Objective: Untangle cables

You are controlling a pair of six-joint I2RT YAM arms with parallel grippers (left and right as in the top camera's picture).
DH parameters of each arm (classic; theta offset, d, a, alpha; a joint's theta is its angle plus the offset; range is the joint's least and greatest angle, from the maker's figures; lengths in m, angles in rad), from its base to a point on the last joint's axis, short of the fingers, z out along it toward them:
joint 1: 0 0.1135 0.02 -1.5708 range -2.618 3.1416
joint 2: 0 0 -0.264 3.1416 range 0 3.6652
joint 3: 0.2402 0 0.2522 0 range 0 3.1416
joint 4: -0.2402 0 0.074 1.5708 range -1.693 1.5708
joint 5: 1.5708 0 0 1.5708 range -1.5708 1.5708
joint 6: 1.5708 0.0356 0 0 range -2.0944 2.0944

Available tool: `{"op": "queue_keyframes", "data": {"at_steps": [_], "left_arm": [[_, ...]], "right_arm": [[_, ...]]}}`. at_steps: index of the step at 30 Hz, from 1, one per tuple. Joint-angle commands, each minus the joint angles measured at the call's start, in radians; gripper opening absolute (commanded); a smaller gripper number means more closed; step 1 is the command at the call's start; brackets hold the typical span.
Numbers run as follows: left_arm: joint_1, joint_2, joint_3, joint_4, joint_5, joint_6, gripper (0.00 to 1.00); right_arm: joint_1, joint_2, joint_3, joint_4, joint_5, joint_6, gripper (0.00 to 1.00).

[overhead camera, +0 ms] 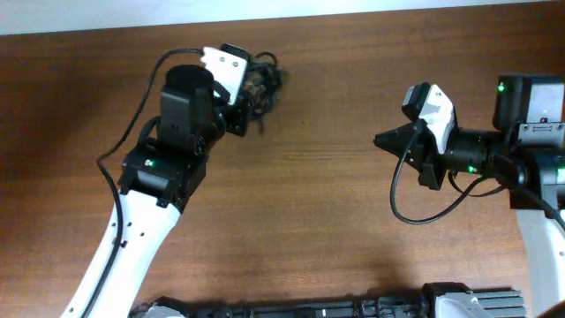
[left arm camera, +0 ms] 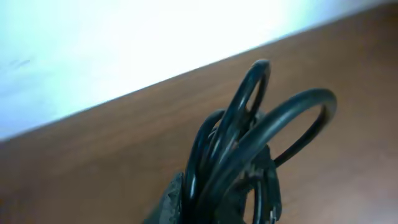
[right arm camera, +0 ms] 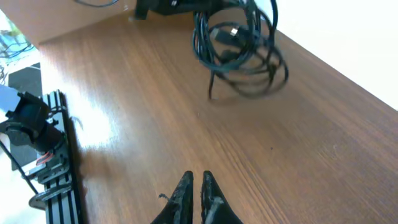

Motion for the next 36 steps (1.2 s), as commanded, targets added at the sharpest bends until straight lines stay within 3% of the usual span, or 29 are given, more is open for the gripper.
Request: {"op": "queue_keyframes", "data": {"at_steps": [1, 3, 4, 5, 8, 16, 20, 23, 27, 36], "left_arm": [[-0.010, -0.010, 0.007, 0.027, 0.282, 0.149, 0.00], [-0.010, -0.010, 0.007, 0.034, 0.314, 0.149, 0.00], [-0.010, -0.010, 0.007, 0.037, 0.328, 0.149, 0.00], [-0.010, -0.010, 0.007, 0.040, 0.341, 0.149, 0.00], [-0.010, -0.013, 0.007, 0.049, 0.407, 0.149, 0.00], [-0.010, -0.015, 0.007, 0.179, 0.699, 0.111, 0.00], [-0.010, -0.014, 0.007, 0.240, 0.773, 0.055, 0.00], [-0.010, -0.014, 0.007, 0.262, 0.885, 0.054, 0.00], [-0.010, -0.014, 0.007, 0.266, 0.929, 0.010, 0.00], [-0.010, -0.014, 0.007, 0.266, 1.050, -0.010, 0.00]], "right_arm": [[-0.003, -0.006, 0.010, 0.006, 0.008, 0.027, 0.04], [-0.003, -0.006, 0.010, 0.003, 0.009, 0.027, 0.10], [-0.003, -0.006, 0.010, 0.002, 0.013, 0.027, 0.28], [-0.003, -0.006, 0.010, 0.000, 0.026, 0.027, 0.36], [-0.003, -0.006, 0.010, -0.007, 0.082, 0.027, 0.50], [-0.003, -0.005, 0.010, -0.021, 0.144, 0.027, 0.57], [-0.003, -0.002, 0.010, -0.017, 0.145, 0.027, 0.63], [-0.003, 0.013, 0.010, -0.008, 0.145, 0.027, 0.75], [-0.003, 0.048, 0.010, 0.031, 0.185, 0.035, 0.78], [-0.003, 0.134, 0.010, 0.242, 0.435, 0.329, 0.78]]}}
